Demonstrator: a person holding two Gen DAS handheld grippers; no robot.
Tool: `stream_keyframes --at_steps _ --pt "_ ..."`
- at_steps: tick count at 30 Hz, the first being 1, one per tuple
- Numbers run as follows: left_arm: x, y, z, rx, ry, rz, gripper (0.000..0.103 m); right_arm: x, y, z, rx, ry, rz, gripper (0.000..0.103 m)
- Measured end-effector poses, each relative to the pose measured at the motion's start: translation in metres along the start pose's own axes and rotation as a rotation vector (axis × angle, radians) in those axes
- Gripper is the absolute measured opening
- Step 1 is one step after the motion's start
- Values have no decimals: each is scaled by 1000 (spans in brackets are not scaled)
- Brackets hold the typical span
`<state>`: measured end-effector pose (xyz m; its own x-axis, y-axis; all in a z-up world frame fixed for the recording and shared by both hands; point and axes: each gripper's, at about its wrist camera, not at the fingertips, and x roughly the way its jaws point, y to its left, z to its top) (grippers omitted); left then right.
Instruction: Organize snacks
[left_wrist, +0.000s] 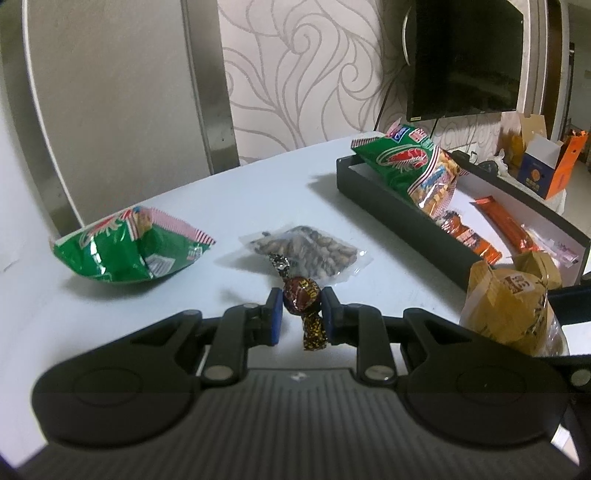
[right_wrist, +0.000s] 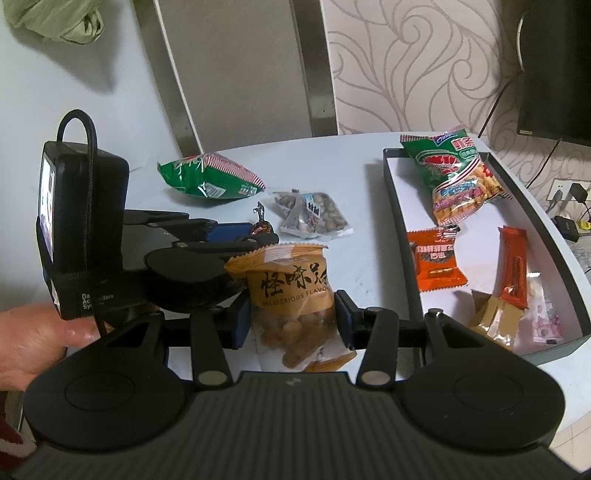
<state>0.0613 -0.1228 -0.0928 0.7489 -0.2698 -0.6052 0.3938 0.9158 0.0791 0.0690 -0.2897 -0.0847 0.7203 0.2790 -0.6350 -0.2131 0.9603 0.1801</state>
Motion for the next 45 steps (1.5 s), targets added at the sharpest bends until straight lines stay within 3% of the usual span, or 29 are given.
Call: stream_keyframes --at_steps 19,45 --pt "10 -29 38 63 -59 -59 25 -18 -31 16 68 -68 -53 52" --pt "37 -104 69 154 -99 -211 25 -44 -93 9 159 -102 -209 52"
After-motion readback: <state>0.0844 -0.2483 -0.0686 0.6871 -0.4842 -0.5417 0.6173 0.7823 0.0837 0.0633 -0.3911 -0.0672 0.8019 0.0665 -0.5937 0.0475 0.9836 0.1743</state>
